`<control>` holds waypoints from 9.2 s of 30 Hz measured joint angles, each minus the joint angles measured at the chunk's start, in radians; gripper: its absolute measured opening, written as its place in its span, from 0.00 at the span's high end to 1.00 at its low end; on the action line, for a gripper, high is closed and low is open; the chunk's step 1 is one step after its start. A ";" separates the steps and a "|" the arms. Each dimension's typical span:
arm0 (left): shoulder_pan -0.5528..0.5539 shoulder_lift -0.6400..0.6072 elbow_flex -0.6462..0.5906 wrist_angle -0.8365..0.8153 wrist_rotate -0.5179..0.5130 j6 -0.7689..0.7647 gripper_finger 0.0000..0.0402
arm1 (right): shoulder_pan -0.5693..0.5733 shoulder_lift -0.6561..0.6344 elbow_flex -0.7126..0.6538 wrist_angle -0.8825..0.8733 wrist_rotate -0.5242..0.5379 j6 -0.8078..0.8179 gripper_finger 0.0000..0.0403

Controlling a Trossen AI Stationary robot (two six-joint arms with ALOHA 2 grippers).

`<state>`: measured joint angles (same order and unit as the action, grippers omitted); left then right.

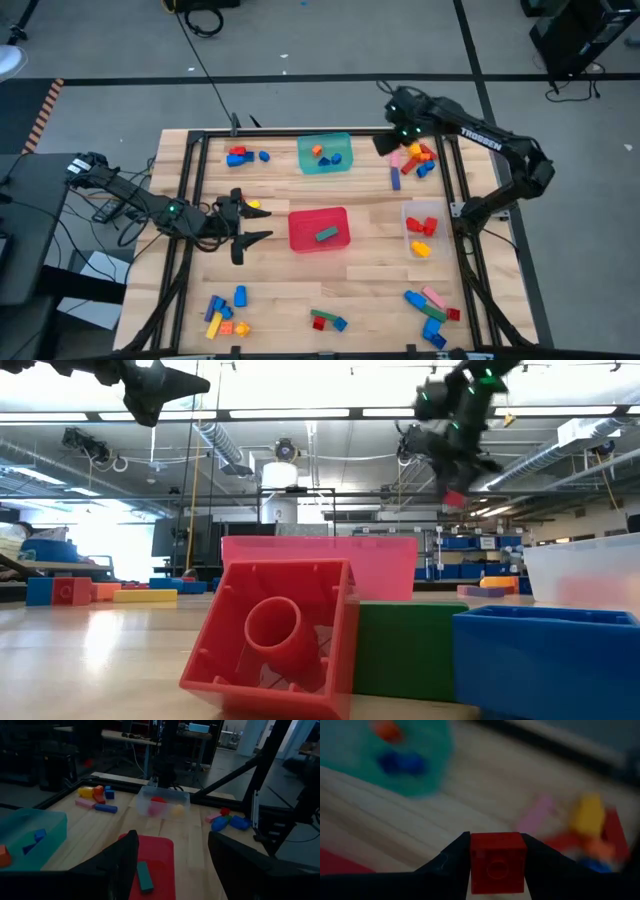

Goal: Sort blocks by size
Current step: Put the red 4 stud game piece into the blue bin, then put the yellow block into the red bin, then put the blue 4 stud game piece into the blue bin

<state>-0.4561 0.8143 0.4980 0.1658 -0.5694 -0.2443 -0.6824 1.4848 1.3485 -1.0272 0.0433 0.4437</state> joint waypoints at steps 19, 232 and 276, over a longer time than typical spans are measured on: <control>0.000 0.000 0.000 -0.024 -0.007 -0.102 0.38 | 0.163 0.602 0.513 0.098 0.002 -0.216 0.61; 1.130 1.155 1.239 -1.429 0.498 0.590 0.48 | 0.938 -0.931 -0.689 0.189 0.458 0.739 0.60; 1.211 1.160 0.858 -1.047 0.437 1.234 0.72 | 0.795 -0.824 -0.689 0.294 0.453 0.731 0.60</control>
<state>0.7548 1.9741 1.3562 -0.8817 -0.1321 0.9898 0.1131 0.6613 0.6594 -0.7330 0.4961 1.1751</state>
